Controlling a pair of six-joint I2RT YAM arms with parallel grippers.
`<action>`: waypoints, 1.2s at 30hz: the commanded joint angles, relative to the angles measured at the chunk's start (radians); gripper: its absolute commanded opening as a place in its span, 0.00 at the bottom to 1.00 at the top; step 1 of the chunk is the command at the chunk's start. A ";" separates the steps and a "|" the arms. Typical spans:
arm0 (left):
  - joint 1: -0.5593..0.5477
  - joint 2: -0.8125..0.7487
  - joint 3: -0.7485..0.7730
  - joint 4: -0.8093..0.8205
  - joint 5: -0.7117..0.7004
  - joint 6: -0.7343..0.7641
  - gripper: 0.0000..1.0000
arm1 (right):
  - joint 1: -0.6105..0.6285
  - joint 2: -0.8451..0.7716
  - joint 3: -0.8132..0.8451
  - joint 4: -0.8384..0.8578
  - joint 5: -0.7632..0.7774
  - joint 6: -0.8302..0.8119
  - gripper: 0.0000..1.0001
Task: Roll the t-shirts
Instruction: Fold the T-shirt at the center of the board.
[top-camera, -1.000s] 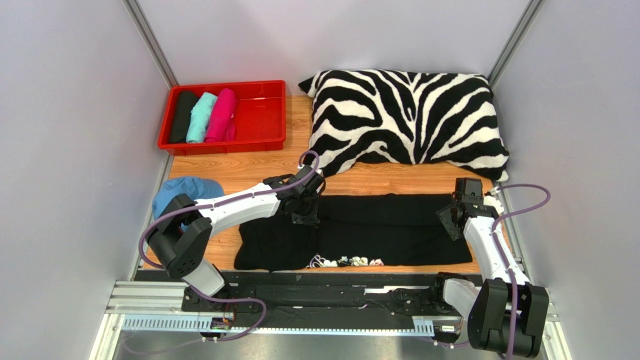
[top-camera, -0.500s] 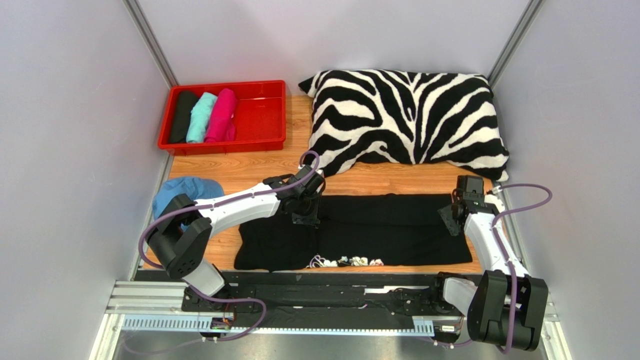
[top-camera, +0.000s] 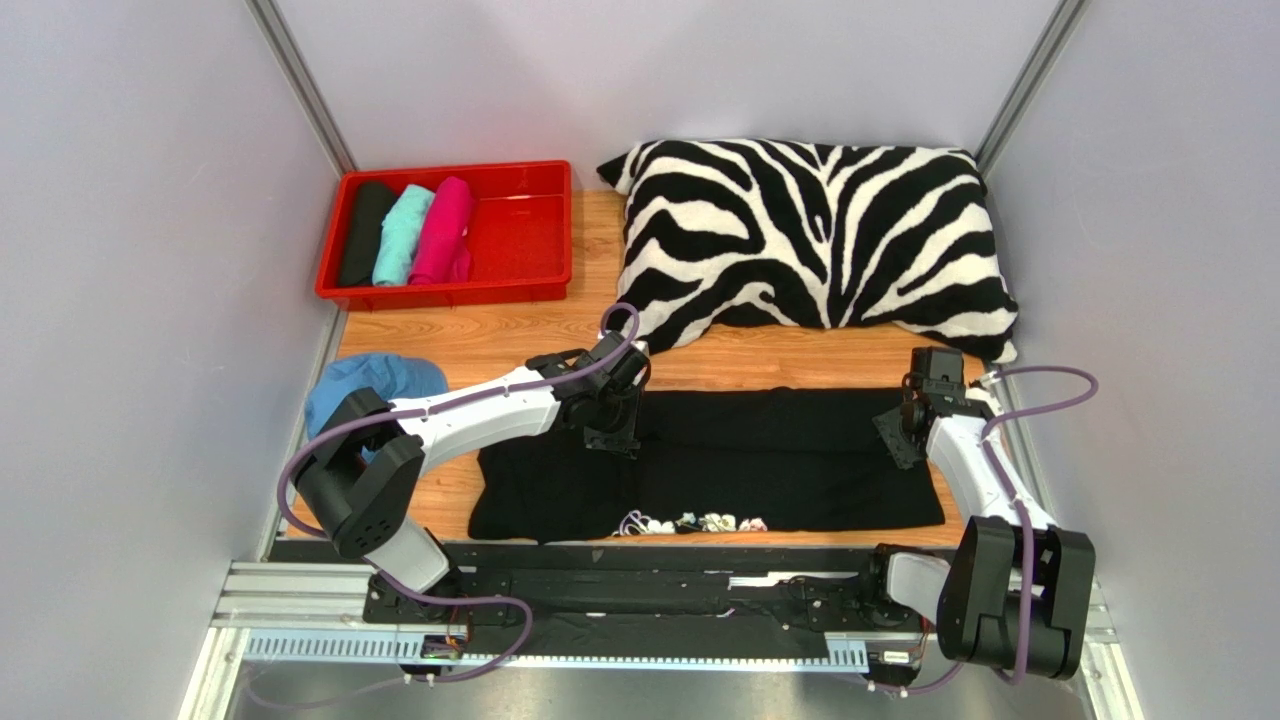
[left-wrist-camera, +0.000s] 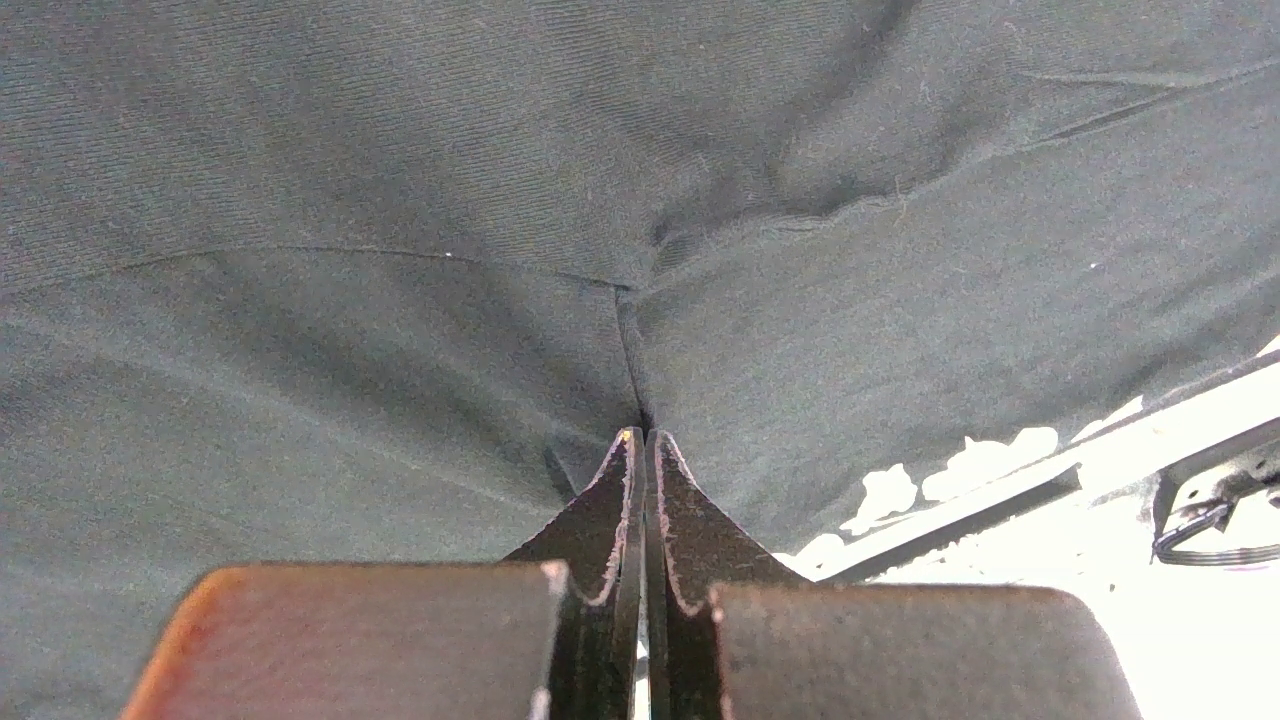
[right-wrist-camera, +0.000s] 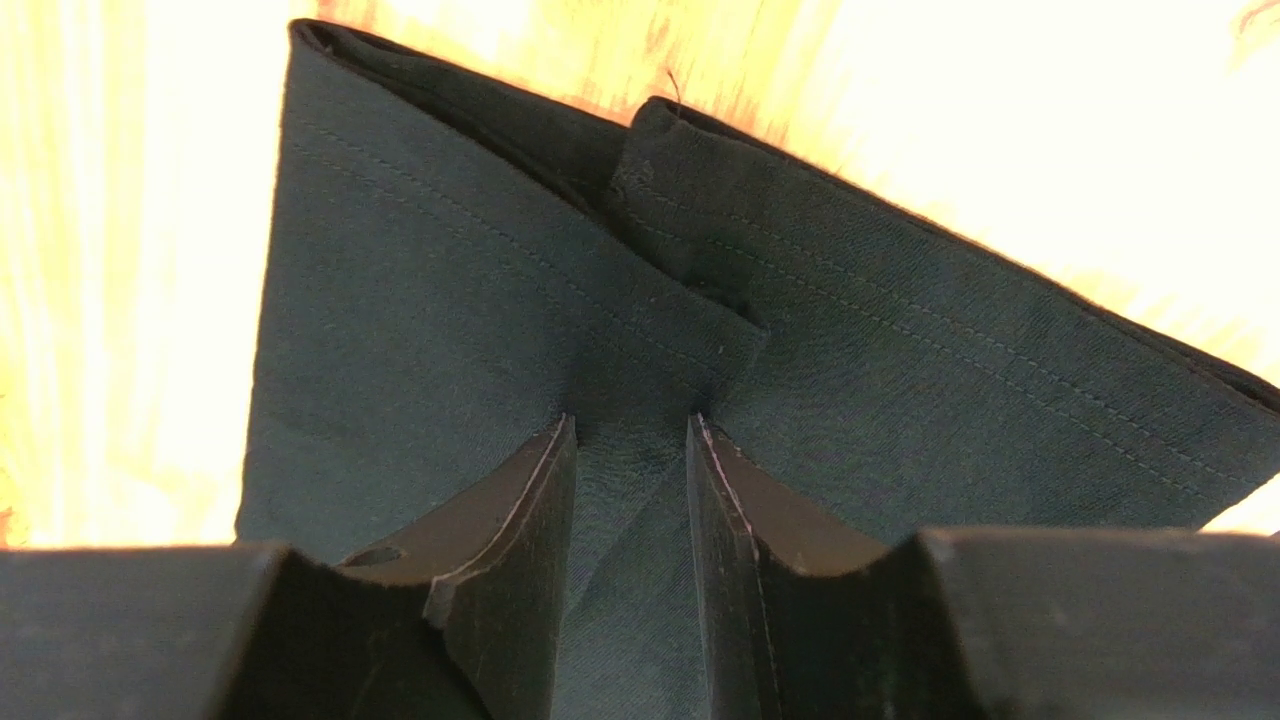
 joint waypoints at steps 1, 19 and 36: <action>-0.005 -0.039 0.002 0.025 0.019 0.023 0.00 | -0.008 0.013 0.013 0.034 0.016 0.022 0.37; -0.005 -0.039 -0.001 0.029 0.022 0.021 0.00 | -0.008 -0.027 -0.018 0.011 0.042 0.013 0.37; -0.005 -0.035 -0.001 0.029 0.025 0.021 0.00 | -0.008 0.002 -0.020 0.045 0.056 0.003 0.19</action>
